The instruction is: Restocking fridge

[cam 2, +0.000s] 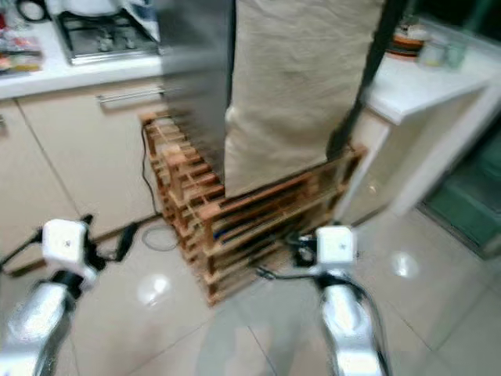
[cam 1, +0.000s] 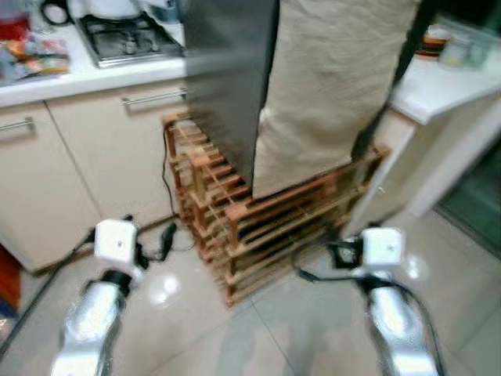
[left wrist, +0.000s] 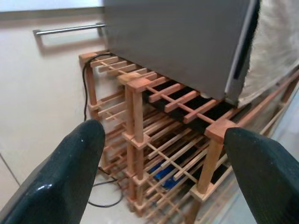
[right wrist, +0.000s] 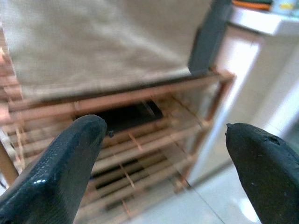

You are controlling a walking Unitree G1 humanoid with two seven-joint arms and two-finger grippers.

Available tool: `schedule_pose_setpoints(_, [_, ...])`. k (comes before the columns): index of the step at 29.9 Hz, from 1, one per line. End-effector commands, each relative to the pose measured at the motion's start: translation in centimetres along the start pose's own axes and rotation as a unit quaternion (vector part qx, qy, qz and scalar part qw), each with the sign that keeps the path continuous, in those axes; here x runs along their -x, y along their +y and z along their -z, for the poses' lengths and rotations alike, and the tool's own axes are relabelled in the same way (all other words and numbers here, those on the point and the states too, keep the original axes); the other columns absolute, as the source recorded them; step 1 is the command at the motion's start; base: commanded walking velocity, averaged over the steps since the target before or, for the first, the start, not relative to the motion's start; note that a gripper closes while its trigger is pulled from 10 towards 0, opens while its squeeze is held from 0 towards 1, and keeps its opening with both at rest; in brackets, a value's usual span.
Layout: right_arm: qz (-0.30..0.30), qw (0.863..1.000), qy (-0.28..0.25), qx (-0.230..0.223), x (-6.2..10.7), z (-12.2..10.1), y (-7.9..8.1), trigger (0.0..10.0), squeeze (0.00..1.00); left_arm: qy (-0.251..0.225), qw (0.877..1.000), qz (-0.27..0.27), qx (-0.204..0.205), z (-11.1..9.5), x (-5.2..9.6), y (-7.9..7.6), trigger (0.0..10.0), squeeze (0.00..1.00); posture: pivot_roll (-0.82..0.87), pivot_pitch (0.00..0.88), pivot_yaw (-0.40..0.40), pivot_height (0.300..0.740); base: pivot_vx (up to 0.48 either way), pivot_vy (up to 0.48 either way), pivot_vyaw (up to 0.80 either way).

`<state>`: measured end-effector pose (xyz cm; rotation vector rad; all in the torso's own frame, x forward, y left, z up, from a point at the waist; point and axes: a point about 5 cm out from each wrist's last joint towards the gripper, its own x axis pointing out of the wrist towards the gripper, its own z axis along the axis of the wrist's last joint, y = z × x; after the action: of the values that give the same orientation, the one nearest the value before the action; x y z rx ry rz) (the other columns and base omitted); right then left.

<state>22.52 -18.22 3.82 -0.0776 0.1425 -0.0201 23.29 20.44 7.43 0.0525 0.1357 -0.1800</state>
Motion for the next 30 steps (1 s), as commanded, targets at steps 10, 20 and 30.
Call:
schedule_pose_setpoints(10, [-0.041,0.999,-0.032,-0.007,-2.0,-2.5,3.4,10.0,0.0,-0.059,0.998,0.016,0.003,-3.2,-2.6,-1.8,10.0,0.0,-0.05,0.0,-0.036,0.74,0.0,0.466,-0.8])
schedule_pose_setpoints(20, [-0.049,0.998,-0.032,0.007,-2.8,-2.7,3.0,10.0,0.0,-0.073,0.997,-0.004,-0.005,-4.0,-3.3,-1.7,10.0,0.0,-0.04,0.0,-0.06,0.74,0.314,0.34,-0.78])
schedule_pose_setpoints(30, [-0.013,0.997,-0.076,-0.02,-1.2,-4.5,1.2,10.0,0.0,-0.076,0.997,0.015,-0.004,-3.5,-1.5,-1.1,10.0,0.0,-0.09,0.0,-0.054,0.74,0.129,0.141,-0.31])
